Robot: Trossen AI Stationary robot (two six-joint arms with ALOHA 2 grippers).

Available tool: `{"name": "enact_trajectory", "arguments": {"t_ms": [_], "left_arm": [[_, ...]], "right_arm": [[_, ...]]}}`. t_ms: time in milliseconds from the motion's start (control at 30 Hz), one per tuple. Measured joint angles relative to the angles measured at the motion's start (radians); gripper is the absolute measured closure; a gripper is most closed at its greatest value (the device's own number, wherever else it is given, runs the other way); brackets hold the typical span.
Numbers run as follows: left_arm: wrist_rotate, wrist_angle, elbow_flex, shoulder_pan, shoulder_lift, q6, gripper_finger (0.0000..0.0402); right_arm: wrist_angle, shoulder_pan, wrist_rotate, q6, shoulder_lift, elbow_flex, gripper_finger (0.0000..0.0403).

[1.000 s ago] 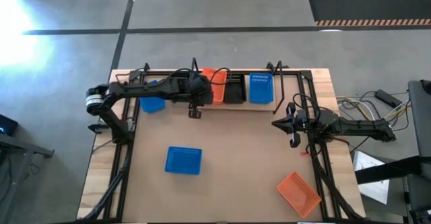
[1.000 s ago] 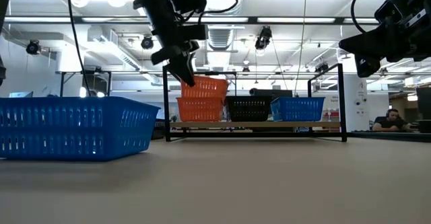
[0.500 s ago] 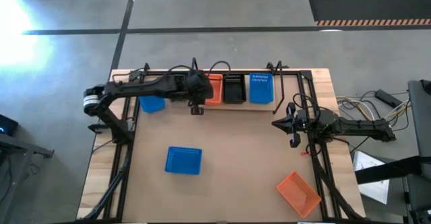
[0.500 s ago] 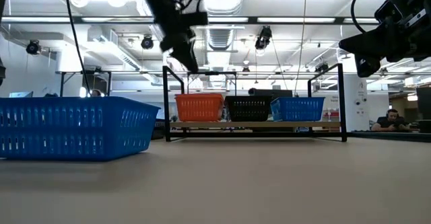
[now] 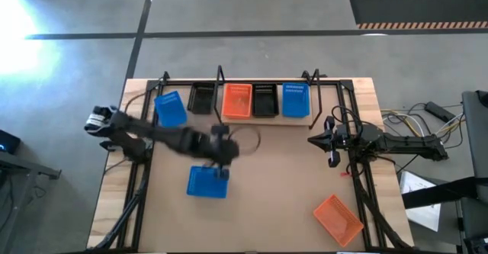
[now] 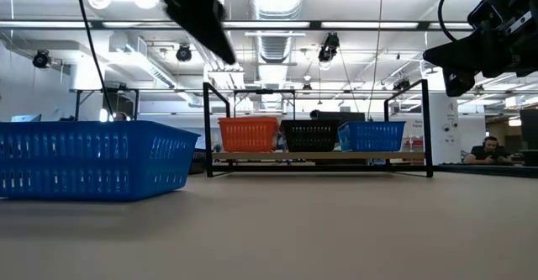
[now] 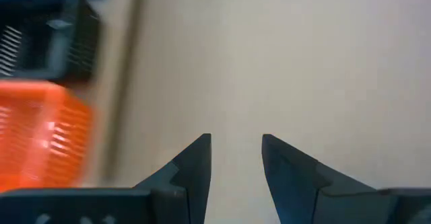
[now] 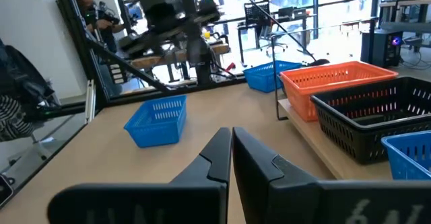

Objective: Stack baskets on shelf by color
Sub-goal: Stack the bottom blue bin on the blue bin on the shelf

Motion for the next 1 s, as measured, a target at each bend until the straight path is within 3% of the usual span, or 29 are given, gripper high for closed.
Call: {"name": "enact_trajectory", "arguments": {"t_ms": [200, 367, 467, 733, 1000], "left_arm": [[-0.129, 0.128, -0.085, -0.238, 0.002, -0.486, 0.0285], [-0.153, 0.477, -0.206, -0.329, 0.002, -0.801, 0.0285], [-0.124, 0.549, -0.248, -0.327, 0.002, -0.816, 0.0285], [-0.113, 0.255, -0.206, -0.289, 0.002, -0.938, 0.0285], [-0.061, 0.239, -0.218, -0.265, 0.015, -1.025, 0.0285]], "right_arm": [[0.0, 0.0, 0.0, 0.0, -0.001, 0.0, 0.0394], [0.0, 0.0, 0.0, 0.0, -0.001, 0.0, 0.0394], [0.0, 0.0, 0.0, 0.0, -0.001, 0.0, 0.0394], [0.0, 0.0, 0.0, 0.0, -0.001, 0.0, 0.0394], [0.0, 0.0, 0.0, 0.0, -0.001, 0.0, 0.0394]]}}
